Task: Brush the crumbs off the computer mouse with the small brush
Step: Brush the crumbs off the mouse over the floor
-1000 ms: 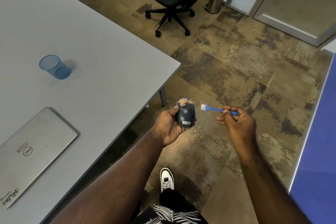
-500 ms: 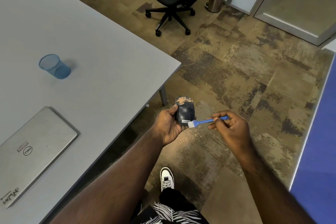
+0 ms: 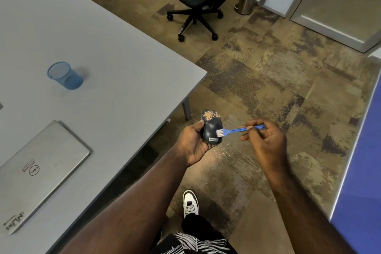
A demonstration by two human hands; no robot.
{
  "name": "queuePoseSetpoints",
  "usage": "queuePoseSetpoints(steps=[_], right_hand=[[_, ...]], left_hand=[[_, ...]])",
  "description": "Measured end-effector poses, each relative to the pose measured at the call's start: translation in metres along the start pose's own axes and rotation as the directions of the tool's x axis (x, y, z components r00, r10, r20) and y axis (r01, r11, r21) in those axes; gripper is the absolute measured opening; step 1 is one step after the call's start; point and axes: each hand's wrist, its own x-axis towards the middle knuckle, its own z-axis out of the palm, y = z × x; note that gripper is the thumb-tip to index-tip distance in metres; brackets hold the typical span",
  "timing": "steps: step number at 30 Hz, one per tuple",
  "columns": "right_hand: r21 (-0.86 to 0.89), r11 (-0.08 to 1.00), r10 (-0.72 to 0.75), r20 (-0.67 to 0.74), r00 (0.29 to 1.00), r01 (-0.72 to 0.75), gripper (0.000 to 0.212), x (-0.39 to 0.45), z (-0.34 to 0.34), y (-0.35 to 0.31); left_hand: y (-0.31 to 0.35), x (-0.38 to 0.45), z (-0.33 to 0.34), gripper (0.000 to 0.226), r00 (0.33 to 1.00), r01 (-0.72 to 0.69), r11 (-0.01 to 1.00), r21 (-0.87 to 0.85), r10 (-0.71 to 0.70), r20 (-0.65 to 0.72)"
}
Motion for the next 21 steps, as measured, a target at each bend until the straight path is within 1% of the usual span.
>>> queuePoseSetpoints(steps=[2,3,4,7,8,9,11,12,13,16,17,19,20,21], right_hand=[[-0.065,0.995,-0.065,0.160,0.985,0.076,0.014,-0.009,0.011,-0.004],[-0.102,0.988,-0.098,0.193,0.976,0.119,0.013,-0.011,0.015,-0.004],[-0.124,0.983,-0.115,0.177,0.977,0.139,0.015,-0.010,0.017,-0.004],[-0.093,0.992,-0.090,-0.038,0.995,0.086,0.019,0.001,0.012,-0.006],[-0.081,0.994,-0.083,-0.058,0.995,0.078,0.018,0.004,0.010,-0.006],[-0.081,0.992,-0.095,-0.033,0.995,0.092,0.015,0.004,0.010,-0.007],[-0.108,0.982,-0.143,0.095,0.985,0.153,0.014,0.000,0.013,-0.007],[-0.133,0.976,-0.154,0.138,0.979,0.172,0.015,-0.003,0.014,-0.006],[-0.147,0.976,-0.143,0.132,0.981,0.162,0.016,-0.002,0.013,-0.005],[-0.116,0.988,-0.105,-0.033,0.994,0.101,0.015,0.005,0.002,-0.001],[-0.106,0.988,-0.115,-0.029,0.993,0.112,0.016,0.005,-0.001,0.000],[-0.094,0.983,-0.145,0.109,0.983,0.156,0.019,0.000,-0.001,0.001],[-0.119,0.975,-0.165,0.168,0.972,0.186,0.021,-0.004,0.000,0.001],[-0.157,0.966,-0.179,0.180,0.967,0.208,0.022,-0.006,0.000,0.002]], left_hand=[[-0.003,0.001,0.001,0.044,1.000,0.002,1.000,0.009,-0.002,0.002],[-0.003,0.001,0.002,0.045,1.000,0.004,1.000,0.011,-0.004,0.008],[-0.004,0.000,0.002,0.044,1.000,0.004,1.000,0.015,-0.004,0.012],[-0.003,-0.003,0.002,0.042,1.000,0.009,1.000,0.008,-0.009,0.011],[-0.003,-0.003,0.001,0.041,1.000,0.008,1.000,0.004,-0.008,0.015],[-0.003,-0.004,0.001,0.041,1.000,0.006,1.000,0.006,-0.007,0.019],[-0.004,-0.004,0.000,0.041,1.000,0.006,1.000,0.023,-0.006,0.026],[-0.003,-0.003,0.000,0.041,1.000,0.007,1.000,0.031,-0.008,0.028],[-0.003,-0.003,-0.001,0.042,0.999,0.009,0.999,0.033,-0.010,0.030],[-0.001,-0.004,-0.002,0.043,0.999,0.012,1.000,0.017,-0.012,0.031],[-0.002,-0.003,-0.003,0.042,1.000,0.008,1.000,0.009,-0.008,0.029],[-0.002,-0.002,-0.004,0.039,1.000,0.003,1.000,-0.019,-0.003,0.021],[-0.003,-0.001,-0.004,0.038,1.000,0.004,1.000,-0.029,-0.003,0.022],[-0.002,-0.001,-0.005,0.038,1.000,0.005,0.999,-0.035,-0.004,0.024]])
